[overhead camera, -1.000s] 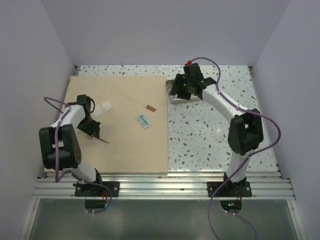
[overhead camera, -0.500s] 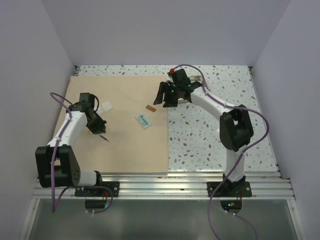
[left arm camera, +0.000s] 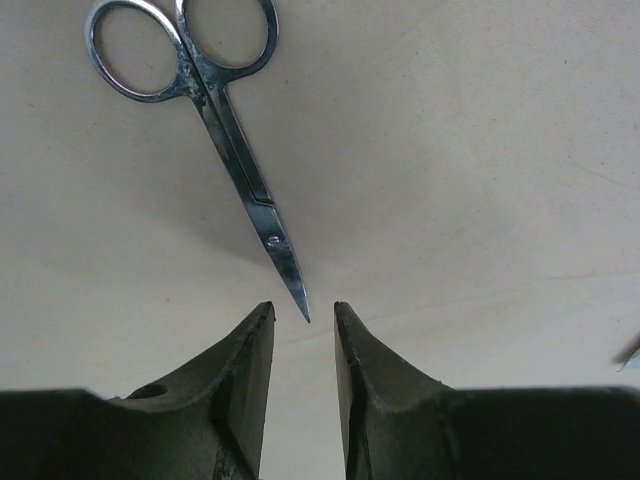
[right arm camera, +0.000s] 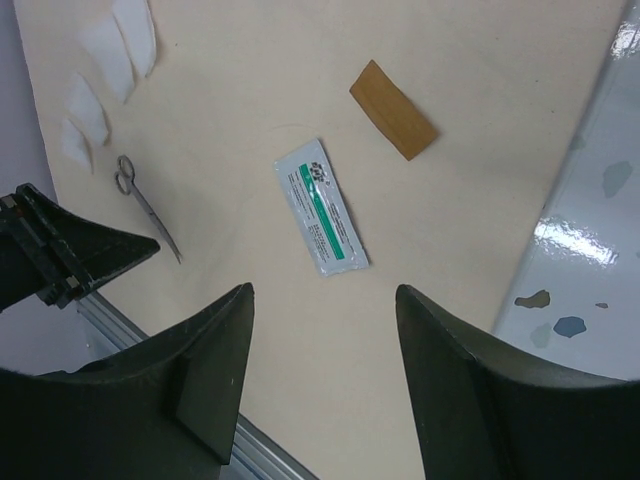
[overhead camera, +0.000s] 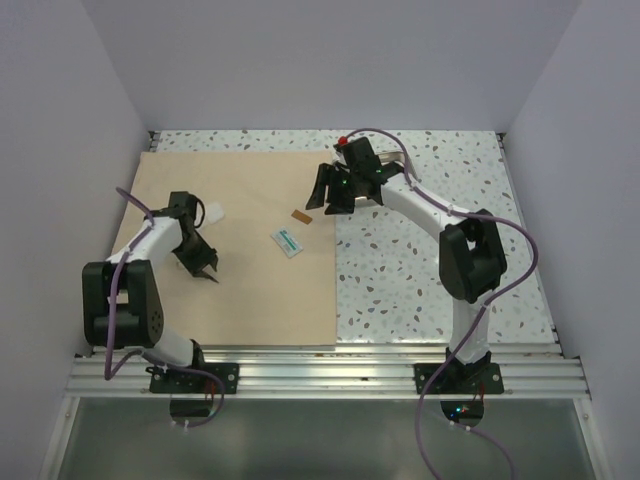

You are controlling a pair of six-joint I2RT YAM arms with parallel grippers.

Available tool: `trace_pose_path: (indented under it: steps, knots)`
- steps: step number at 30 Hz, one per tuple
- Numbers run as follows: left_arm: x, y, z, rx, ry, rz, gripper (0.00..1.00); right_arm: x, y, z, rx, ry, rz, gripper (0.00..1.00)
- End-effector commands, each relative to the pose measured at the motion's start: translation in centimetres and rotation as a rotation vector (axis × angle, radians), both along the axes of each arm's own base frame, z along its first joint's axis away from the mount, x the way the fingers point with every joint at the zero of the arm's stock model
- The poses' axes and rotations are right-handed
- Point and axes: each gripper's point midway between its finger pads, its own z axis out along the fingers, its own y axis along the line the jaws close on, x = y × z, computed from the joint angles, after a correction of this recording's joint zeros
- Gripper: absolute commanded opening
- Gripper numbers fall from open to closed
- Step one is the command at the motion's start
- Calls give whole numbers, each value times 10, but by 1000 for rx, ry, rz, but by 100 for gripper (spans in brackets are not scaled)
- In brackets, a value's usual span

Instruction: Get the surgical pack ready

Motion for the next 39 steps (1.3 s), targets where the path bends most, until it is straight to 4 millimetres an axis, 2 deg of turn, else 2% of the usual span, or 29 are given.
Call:
trace_pose_path:
  steps: [1, 8, 17, 25, 30, 34, 38, 39]
  knots:
    - [10, -1, -7, -8, -24, -11, 34, 1, 1, 20, 25, -50, 23, 63]
    - [6, -4, -19, -21, 29, 11, 31, 2, 3, 19, 27, -50, 23, 63]
    - [-2, -2, -17, -7, 55, 54, 33, 4, 3, 16, 25, -44, 22, 63]
    - [-12, -5, -24, -14, 85, 66, 33, 4, 5, 14, 28, -37, 26, 63]
    - [-10, -7, -29, -26, 93, 70, 32, 5, 5, 12, 28, -35, 23, 62]
    - [-6, -6, -31, -22, 95, 66, 27, 5, 5, 13, 28, -37, 26, 62]
    - [-6, -5, -34, -16, 105, 63, 15, 6, 4, 12, 25, -38, 21, 62]
    - [-7, -5, -35, -17, 106, 62, 15, 5, 4, 12, 26, -37, 22, 62]
